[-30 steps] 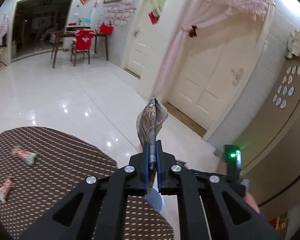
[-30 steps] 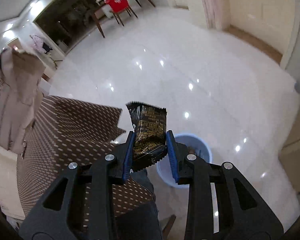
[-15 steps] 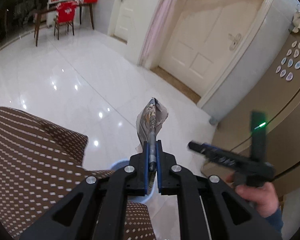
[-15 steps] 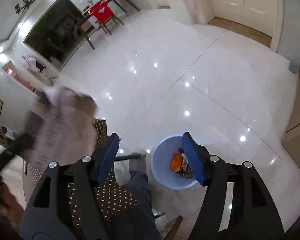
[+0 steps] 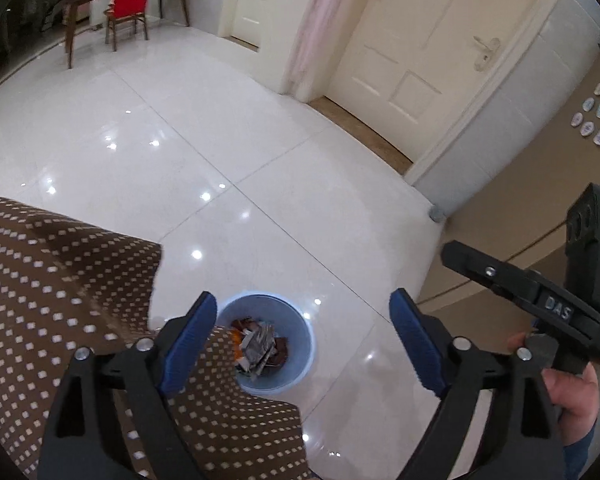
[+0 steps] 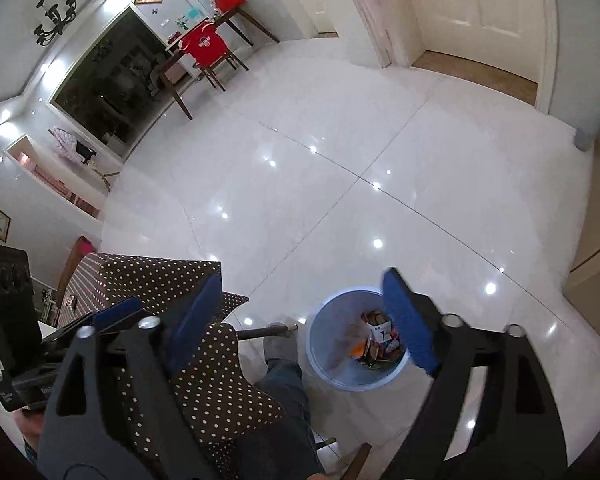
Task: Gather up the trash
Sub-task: 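Carry the newspaper and black packet to the blue bin and release both, then move both open grippers back over the table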
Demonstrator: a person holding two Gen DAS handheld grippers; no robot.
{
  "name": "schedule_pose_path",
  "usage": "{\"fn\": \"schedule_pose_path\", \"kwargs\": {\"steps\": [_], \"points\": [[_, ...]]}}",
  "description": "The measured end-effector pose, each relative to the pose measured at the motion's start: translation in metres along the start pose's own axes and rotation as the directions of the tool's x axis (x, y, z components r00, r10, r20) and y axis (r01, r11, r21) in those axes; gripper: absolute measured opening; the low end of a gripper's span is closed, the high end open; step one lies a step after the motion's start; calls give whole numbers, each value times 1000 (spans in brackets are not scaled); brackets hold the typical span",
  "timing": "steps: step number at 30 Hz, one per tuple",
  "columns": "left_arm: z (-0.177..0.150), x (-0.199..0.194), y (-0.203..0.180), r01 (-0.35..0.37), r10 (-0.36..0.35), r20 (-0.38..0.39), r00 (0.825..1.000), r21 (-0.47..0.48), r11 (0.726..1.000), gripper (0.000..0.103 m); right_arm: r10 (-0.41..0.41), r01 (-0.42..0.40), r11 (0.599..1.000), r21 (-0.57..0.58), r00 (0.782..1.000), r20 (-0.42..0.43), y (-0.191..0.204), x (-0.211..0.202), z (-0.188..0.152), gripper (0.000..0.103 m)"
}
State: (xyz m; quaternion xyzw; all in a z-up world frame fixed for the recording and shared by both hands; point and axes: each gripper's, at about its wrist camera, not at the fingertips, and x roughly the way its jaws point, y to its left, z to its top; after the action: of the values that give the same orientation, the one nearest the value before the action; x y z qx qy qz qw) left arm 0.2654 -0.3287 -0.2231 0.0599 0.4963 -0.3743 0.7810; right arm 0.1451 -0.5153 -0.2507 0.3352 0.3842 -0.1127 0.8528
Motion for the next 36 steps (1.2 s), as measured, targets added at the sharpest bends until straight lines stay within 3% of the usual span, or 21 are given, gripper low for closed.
{"fn": "schedule_pose_path", "kwargs": {"steps": [2, 7, 16, 27, 36], "points": [[0, -13, 0, -13, 13, 32, 999, 0, 1000, 91, 0, 0, 1000, 1, 1000, 6, 6, -4, -2, 97], [2, -47, 2, -76, 74, 111, 991, 12, 997, 94, -24, 24, 1000, -18, 1000, 10, 18, -5, -3, 97], [-5, -97, 7, -111, 108, 192, 975, 1, 994, 94, -47, 50, 995, -91, 998, 39, 53, -21, -6, 97], [-26, -143, 31, -154, 155, 255, 954, -26, 988, 94, -52, 62, 977, -202, 997, 55, 109, -33, -11, 97], [-55, -180, 70, -203, 214, 296, 931, -65, 977, 94, -7, 21, 951, -310, 999, 47, 166, -32, -25, 97]]}}
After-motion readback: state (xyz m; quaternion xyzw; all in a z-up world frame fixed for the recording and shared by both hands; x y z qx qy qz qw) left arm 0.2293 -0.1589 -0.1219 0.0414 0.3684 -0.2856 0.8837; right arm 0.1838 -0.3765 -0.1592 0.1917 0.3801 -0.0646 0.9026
